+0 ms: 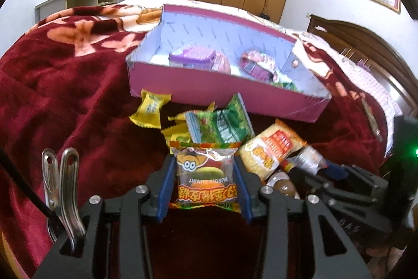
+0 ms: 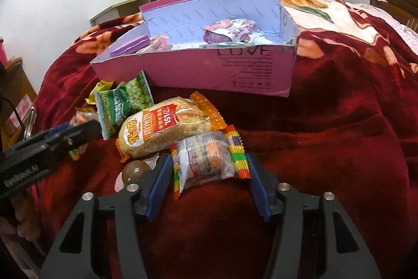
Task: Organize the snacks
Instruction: 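Hold the gummy bag with the left tool while the right tool reaches the clear candy-stick bag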
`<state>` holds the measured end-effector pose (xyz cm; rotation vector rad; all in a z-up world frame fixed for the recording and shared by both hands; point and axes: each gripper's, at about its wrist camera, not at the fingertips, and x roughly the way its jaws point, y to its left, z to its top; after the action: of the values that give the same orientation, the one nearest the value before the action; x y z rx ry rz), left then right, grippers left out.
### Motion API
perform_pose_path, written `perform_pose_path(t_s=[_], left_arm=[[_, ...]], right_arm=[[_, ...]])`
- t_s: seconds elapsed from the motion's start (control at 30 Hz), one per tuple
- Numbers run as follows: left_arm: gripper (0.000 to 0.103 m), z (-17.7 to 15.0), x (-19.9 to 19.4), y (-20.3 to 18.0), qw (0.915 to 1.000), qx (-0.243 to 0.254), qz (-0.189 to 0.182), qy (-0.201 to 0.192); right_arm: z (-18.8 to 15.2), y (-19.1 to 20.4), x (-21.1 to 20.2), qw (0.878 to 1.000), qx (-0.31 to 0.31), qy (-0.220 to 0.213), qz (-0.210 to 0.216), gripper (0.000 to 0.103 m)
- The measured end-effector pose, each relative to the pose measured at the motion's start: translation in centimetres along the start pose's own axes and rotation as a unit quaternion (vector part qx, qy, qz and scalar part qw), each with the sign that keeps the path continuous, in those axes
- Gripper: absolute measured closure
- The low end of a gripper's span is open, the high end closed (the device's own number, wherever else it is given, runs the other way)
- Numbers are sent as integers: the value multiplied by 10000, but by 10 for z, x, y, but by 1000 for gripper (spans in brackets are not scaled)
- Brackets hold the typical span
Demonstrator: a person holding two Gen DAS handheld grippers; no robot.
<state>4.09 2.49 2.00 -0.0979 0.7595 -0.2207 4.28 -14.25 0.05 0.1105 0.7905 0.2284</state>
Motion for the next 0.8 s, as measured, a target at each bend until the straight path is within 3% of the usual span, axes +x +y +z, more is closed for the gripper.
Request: perform_pose_path(t_s=[0.2,0.8], left_arm=[[58,-6,8,0,10000,3,-8,73],[58,-7,-1,-1,10000,-41,12,-53]], right_arm=[[-2,0,-1,9999,0,-81,-89,56],[-4,-4,-13,9992,79,-375,69,62]])
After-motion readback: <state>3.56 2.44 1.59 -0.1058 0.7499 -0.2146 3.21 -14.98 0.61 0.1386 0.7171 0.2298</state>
